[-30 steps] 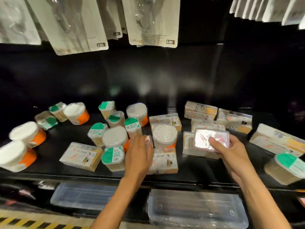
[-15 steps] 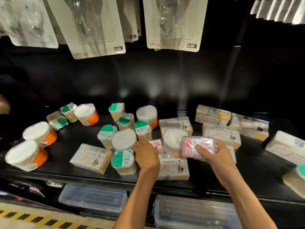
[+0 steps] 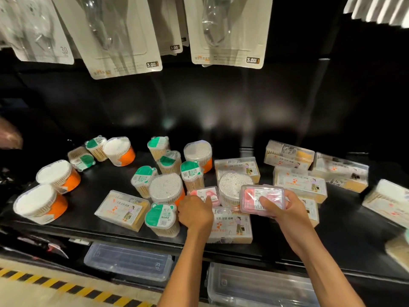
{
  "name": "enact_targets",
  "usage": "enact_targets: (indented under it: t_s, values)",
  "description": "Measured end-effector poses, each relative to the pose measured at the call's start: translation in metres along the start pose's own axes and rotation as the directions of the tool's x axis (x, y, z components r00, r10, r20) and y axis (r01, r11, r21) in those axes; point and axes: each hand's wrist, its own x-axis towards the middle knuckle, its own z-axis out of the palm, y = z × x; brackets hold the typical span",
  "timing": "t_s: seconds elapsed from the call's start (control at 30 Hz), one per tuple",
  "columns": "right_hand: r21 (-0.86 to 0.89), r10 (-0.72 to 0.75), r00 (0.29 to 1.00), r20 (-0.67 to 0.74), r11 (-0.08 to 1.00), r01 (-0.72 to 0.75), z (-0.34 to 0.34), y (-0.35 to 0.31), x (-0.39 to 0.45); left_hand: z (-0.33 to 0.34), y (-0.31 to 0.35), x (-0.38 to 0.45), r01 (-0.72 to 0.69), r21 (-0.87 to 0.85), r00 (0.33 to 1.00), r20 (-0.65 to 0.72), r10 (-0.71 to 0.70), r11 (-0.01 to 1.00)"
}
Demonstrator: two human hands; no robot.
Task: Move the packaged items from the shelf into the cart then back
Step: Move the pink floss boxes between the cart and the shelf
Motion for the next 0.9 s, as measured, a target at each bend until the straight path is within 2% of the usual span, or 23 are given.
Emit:
enact_targets:
  t_s: [0.2, 0.4, 0.5, 0.77, 0.9]
  values:
    - [0.002, 0.004, 1.0, 0.006, 1.0, -0.004, -0.007, 0.003, 0.007, -0.004, 0.002, -0.006, 0.063, -0.233, 0.996, -0.046, -0.076, 0.97]
    - [0.0, -0.003, 0.999, 0.036, 1.0, 0.003, -0.006, 0.003, 0.009, -0.008, 0.0, -0.01, -0.074, -0.492, 0.988, -0.155, -0.004, 0.868]
    - [-0.012, -0.012, 0.999, 0.046, 1.0, 0.013, -0.005, 0.002, 0.008, -0.007, 0.0, -0.007, -0.119, -0.507, 0.987, -0.152, 0.048, 0.854]
    - [-0.055, 0.041, 0.996, 0.08, 0.998, -0.036, -0.012, 0.003, 0.007, -0.011, 0.005, -0.007, -0.066, -0.588, 0.998, -0.034, 0.057, 0.806]
    - [0.007, 0.071, 0.99, 0.12, 0.997, -0.072, -0.019, 0.001, 0.003, -0.02, 0.006, -0.013, -0.093, -0.62, 0.995, -0.082, 0.054, 0.779]
